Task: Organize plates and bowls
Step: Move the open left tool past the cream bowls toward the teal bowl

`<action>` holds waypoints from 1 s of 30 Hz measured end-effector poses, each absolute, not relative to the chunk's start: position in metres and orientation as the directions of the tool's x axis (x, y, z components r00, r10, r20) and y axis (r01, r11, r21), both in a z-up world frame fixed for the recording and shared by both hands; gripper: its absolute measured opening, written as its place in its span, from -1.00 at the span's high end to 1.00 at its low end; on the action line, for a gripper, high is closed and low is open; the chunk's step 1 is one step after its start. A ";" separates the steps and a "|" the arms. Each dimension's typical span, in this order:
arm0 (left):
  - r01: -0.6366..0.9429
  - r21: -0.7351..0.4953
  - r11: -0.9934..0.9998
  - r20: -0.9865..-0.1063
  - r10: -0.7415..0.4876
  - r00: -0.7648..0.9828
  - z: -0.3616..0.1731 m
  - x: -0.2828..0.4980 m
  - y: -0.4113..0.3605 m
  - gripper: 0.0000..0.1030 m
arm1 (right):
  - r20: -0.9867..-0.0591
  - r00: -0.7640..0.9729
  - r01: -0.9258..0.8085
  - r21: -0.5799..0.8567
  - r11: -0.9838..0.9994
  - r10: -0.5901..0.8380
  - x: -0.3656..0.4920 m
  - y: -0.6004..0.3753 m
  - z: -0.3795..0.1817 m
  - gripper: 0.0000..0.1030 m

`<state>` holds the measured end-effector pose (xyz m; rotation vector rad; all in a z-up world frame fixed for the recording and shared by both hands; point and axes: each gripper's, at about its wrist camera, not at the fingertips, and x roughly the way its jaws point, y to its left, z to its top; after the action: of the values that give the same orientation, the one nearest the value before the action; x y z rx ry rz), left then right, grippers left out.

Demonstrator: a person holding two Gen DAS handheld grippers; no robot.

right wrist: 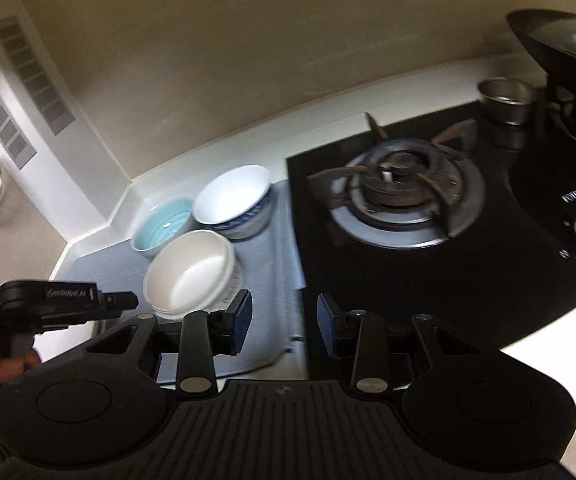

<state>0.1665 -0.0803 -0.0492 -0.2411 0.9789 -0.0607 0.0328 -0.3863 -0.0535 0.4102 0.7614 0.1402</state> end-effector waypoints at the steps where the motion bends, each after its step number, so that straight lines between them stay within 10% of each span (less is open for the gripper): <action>1: -0.079 -0.237 0.968 -0.820 -0.156 0.550 -0.053 0.170 -0.081 0.34 | -0.640 0.717 0.022 0.416 0.909 0.275 0.031 -0.394 -0.056 0.25; 15: -0.226 -0.231 0.946 -0.861 -0.090 0.501 -0.063 0.147 -0.094 0.79 | -0.639 0.663 -0.067 0.468 0.881 0.390 0.029 -0.448 -0.073 0.24; 30: -0.171 -0.200 0.965 -0.867 -0.092 0.490 -0.047 0.061 -0.109 0.49 | -0.665 0.526 -0.249 0.476 0.844 0.530 0.066 -0.378 -0.096 0.24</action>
<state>0.0611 -0.1090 -0.0466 -0.2749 1.0610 0.0486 0.0657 -0.3777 -0.0960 0.3428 0.9043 0.4765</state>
